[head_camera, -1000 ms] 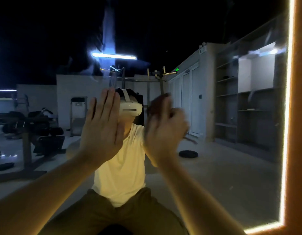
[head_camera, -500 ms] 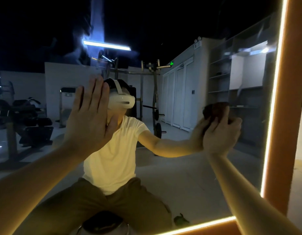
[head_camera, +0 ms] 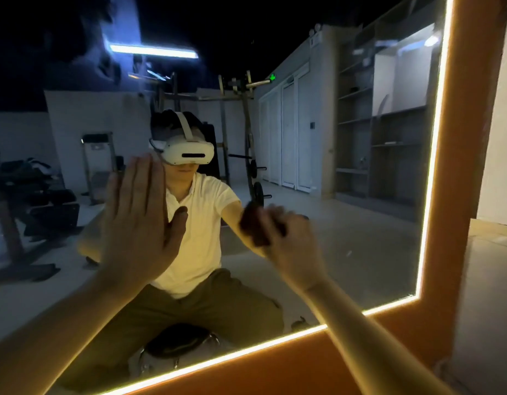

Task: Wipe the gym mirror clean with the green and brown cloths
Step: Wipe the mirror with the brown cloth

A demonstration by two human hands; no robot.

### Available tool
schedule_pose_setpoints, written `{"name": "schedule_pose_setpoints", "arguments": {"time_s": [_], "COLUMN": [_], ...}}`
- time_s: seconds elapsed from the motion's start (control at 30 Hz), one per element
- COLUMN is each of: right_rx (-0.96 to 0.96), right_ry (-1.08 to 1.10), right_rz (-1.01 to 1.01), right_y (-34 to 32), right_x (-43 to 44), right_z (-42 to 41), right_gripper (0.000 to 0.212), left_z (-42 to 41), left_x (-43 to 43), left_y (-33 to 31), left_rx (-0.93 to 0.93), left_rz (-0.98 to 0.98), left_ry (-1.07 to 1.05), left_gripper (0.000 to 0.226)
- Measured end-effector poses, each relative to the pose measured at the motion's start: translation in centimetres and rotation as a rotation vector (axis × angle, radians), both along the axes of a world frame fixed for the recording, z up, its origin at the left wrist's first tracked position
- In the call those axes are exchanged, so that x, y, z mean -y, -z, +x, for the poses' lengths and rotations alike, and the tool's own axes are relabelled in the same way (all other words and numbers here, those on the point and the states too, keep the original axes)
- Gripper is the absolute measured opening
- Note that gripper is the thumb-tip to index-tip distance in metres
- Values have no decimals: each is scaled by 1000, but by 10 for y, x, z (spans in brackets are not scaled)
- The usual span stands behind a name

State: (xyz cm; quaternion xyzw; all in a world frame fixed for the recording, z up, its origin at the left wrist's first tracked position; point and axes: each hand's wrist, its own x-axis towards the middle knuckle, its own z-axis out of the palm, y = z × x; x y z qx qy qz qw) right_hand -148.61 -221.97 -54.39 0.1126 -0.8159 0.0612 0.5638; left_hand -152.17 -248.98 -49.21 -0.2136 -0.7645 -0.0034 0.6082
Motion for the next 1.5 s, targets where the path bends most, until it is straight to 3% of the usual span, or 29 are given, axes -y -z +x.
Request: {"name": "schedule_pose_setpoints", "arguments": {"time_s": [0.1,0.23,0.27,0.33,0.4,0.5,0.57,0.63,0.77,0.83,0.9,0.97,1.03,1.1,1.13,1.2,1.27,1.3,1.33,1.43,1.5], "right_rx": [-52,-200,-223,-188,-146,-74,-105,-118,-328,-343,-375,-370,-279,-140,-133,-260,-367,-339,-332,-393,-331], "right_ry": [61,362,346,174,-98,-163,-243,-185,35,86,72,-66,-172,-235,-254,-129,23,26,101,100,-114], "right_rz": [-344,-831,-863,-716,-557,-4,282,219,-211,-358,-403,-167,256,639,698,553,235,-7,-108,-275,-250], "right_y": [-7,22,23,27,32,41,26,-36,-172,-217,-219,-179,-127,-122,-142,-205,-276,-303,-322,-311,-262], "right_x": [-56,-49,-25,36,106,166,156,126,66,87,147,211,242,230,218,188,150,135,126,154,195], "right_z": [4,-34,-41,-42,-35,-20,-26,-30,-39,-45,-46,-43,-35,-33,-33,-37,-38,-38,-40,-44,-40], "right_gripper": [28,44,50,55,32,32,28,34,47,58,62,57,51,43,30,36,29,36,49,60,50], "left_z": [-13,-15,-14,-11,-4,8,16,15,5,3,0,-5,-10,-13,-13,-14,-15,-16,-16,-13,-7], "left_x": [-1,-3,-3,-2,5,36,68,100,144,150,150,151,159,173,179,183,181,180,179,180,181], "left_y": [10,11,11,11,9,1,-9,-25,-55,-68,-78,-83,-82,-80,-80,-81,-80,-79,-78,-80,-82], "left_rx": [4,-6,-4,8,42,78,55,17,-70,-91,-77,-71,-74,-78,-76,-73,-72,-62,-54,-50,-53], "left_rz": [-7,0,-2,-11,-29,-88,-54,18,128,178,226,239,190,104,73,51,53,54,52,32,14], "left_ry": [-64,-55,-45,-18,43,98,81,43,-58,-89,-98,-106,-121,-154,-176,-209,-233,-242,-249,-270,-279], "left_gripper": [85,85,84,80,71,61,61,65,77,79,79,75,71,69,70,71,71,72,72,73,73]}}
